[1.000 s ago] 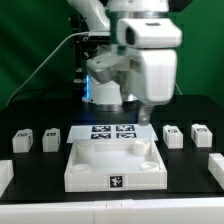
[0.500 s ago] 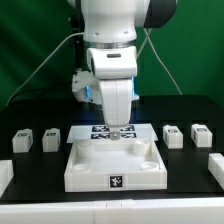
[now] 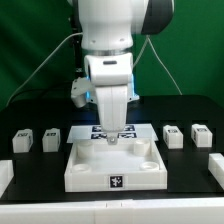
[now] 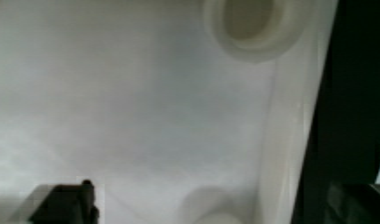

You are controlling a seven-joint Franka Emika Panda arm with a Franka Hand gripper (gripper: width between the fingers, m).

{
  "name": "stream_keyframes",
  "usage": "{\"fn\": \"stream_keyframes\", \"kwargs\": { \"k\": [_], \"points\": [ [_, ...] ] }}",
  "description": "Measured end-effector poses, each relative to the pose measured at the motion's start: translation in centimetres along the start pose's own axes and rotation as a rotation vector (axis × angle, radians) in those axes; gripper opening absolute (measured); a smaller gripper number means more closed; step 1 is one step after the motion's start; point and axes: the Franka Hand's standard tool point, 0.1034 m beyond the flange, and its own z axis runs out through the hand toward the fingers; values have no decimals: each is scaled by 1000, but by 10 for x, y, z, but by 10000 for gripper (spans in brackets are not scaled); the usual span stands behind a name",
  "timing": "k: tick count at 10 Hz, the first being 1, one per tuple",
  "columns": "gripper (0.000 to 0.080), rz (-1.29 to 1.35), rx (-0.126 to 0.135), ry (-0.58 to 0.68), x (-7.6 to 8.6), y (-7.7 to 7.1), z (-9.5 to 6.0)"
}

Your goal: Assemble one leg

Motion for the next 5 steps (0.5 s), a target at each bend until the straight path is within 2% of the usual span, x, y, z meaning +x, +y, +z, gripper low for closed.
{"fn": "stream_keyframes", "kwargs": {
  "k": [1, 3, 5],
  "points": [
    [650, 9, 13, 5, 2, -6, 11],
    [650, 15, 6, 11, 6, -10, 26],
    [650, 24, 8, 11, 5, -11, 28]
  ]
}}
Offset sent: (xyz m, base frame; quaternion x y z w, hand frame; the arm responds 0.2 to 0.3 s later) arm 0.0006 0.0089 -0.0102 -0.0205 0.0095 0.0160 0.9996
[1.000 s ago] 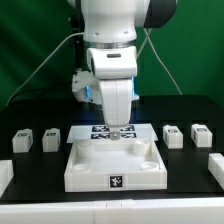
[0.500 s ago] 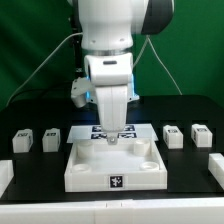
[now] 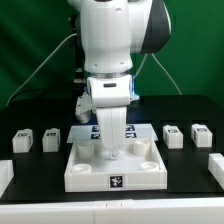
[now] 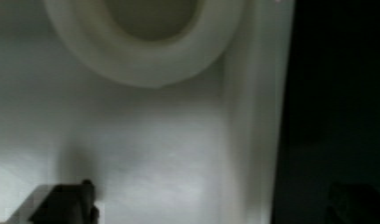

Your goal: Assemble one leg

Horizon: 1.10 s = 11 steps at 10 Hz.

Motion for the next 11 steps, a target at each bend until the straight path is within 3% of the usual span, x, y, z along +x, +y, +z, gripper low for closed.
{"fn": "stream_keyframes", "kwargs": {
  "k": [2, 4, 5, 6, 7, 11],
  "points": [
    [637, 1, 0, 0, 0, 0, 0],
    [284, 1, 0, 0, -1, 0, 0],
    [149, 1, 1, 0, -1, 0, 0],
    [149, 2, 0, 0, -1, 0, 0],
    [66, 2, -5, -1, -1, 1, -1],
    [66, 2, -7, -1, -1, 2, -1]
  ]
}}
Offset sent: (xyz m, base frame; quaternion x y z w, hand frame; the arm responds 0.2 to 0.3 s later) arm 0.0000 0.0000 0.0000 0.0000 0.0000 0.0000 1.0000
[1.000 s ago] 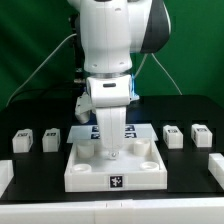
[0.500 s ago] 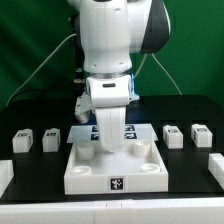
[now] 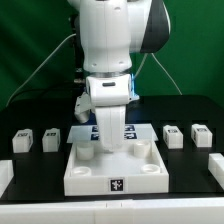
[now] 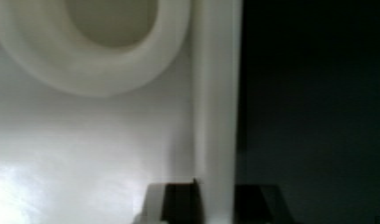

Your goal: Assemble one leg

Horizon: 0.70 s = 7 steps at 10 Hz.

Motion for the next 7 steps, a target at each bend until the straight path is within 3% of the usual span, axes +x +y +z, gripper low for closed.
{"fn": "stream_keyframes", "kwargs": {
  "k": [5, 7],
  "points": [
    [67, 4, -4, 1, 3, 5, 0],
    [67, -1, -23, 10, 24, 22, -1]
  ]
}}
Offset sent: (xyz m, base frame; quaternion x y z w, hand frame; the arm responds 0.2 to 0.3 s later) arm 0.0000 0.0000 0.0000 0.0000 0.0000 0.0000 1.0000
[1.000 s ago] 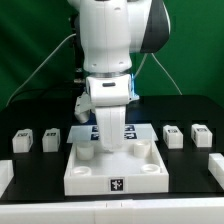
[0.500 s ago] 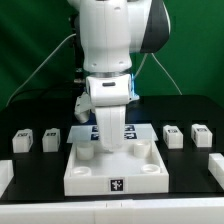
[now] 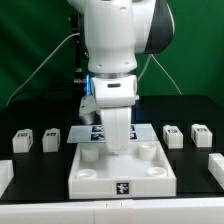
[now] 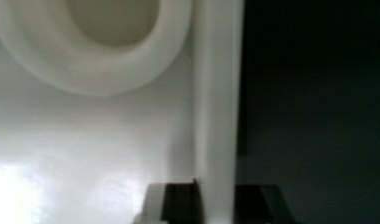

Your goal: Assemble one leg

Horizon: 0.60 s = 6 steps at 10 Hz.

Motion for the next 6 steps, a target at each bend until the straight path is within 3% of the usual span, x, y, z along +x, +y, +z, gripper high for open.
{"fn": "stream_keyframes", "kwargs": {
  "k": [3, 6],
  "points": [
    [67, 25, -43, 14, 40, 28, -1],
    [64, 27, -61, 23, 64, 46, 1]
  ]
}}
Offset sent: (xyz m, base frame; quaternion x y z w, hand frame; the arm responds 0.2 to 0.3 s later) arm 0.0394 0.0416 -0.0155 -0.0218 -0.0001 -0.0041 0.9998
